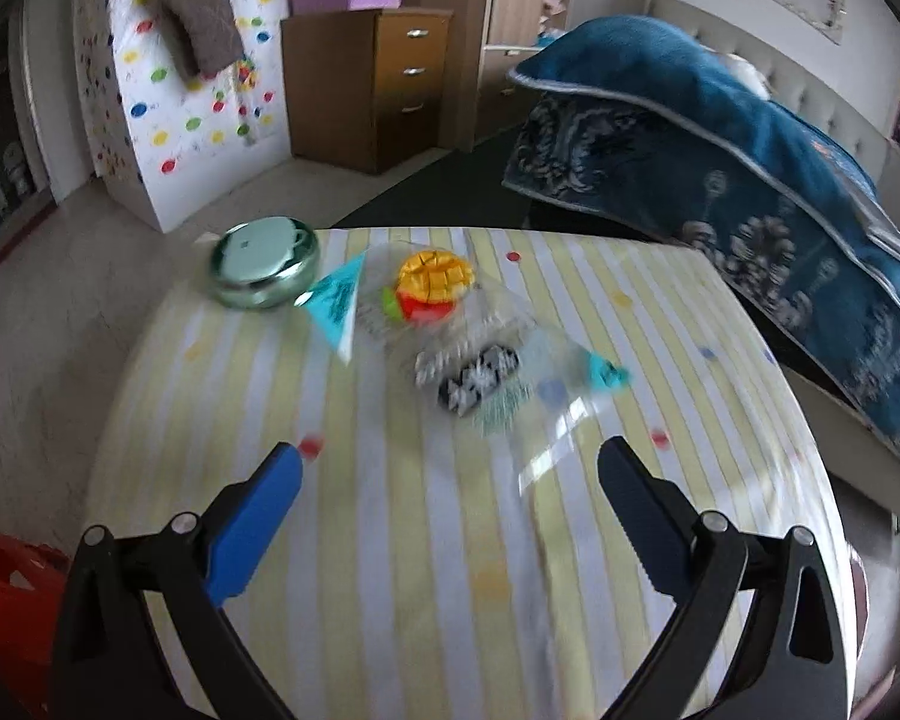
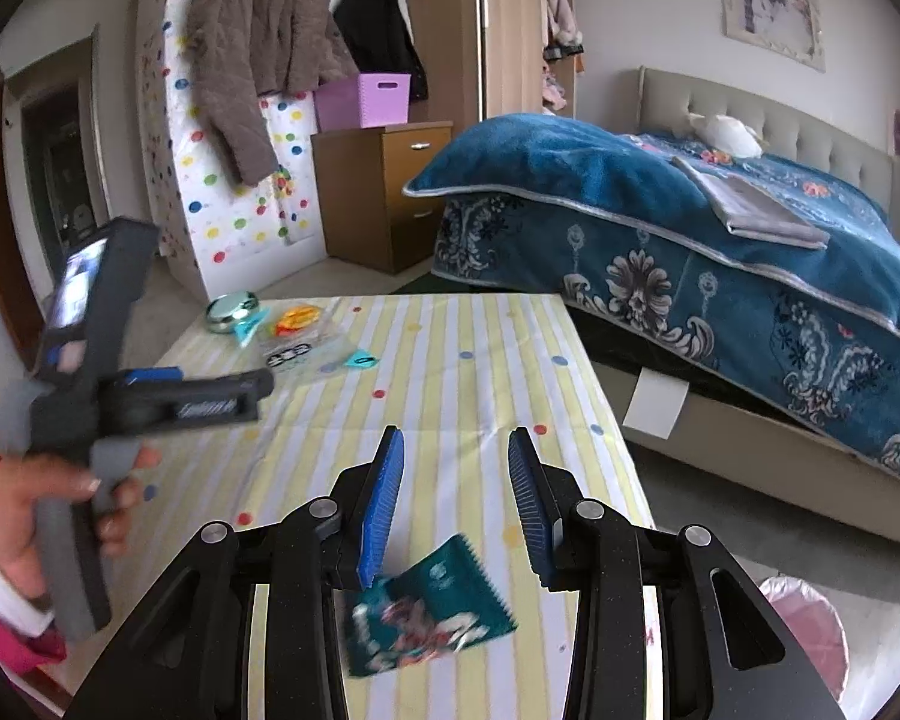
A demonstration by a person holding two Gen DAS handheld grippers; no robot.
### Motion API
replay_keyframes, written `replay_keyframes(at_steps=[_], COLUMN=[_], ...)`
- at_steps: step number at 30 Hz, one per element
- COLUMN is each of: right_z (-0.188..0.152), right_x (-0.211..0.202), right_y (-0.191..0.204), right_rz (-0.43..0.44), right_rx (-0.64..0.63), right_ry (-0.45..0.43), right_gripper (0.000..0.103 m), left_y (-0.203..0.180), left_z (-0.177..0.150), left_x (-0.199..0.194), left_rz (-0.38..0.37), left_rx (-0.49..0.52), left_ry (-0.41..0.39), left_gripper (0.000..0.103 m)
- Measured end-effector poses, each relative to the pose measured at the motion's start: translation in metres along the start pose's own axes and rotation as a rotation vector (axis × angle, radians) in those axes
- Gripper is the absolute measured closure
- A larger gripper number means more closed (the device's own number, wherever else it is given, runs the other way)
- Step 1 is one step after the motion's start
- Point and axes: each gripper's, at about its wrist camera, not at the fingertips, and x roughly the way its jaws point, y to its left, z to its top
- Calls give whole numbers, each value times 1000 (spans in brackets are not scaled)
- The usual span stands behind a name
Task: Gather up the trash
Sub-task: 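Return to the table and grasp the dried-mango bag with the left tool, then grasp the teal snack packet with the right tool while the left tool holds the mango bag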
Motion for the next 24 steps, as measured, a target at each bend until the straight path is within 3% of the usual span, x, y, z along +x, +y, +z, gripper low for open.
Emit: replay_keyframes(at_steps=[5, 8, 10, 13, 15, 17, 24], right_z=[1, -2, -7, -14, -19, -21, -40], right_x=[5, 4, 2, -4, -10, -15, -25], right_y=[-15, -23, -29, -37, -42, -44, -57], right_rz=[4, 9, 11, 6, 4, 5, 39], right_rx=[12, 23, 29, 47, 64, 69, 116], right_ry=[2, 4, 8, 14, 21, 22, 54], right_gripper=[65, 65, 65, 65, 65, 65, 65], left_y=[-8, -17, -24, -33, -41, -44, -32], left_z=[18, 20, 17, 10, 6, -6, -55], left_x=[33, 39, 37, 26, 22, 12, -52], left_rz=[26, 83, 106, 120, 149, 115, -27], left_rx=[-39, 1, 30, 68, 122, 155, 183], left_ry=[53, 53, 45, 25, 16, 16, -69], left_gripper=[7, 9, 19, 51, 89, 101, 101])
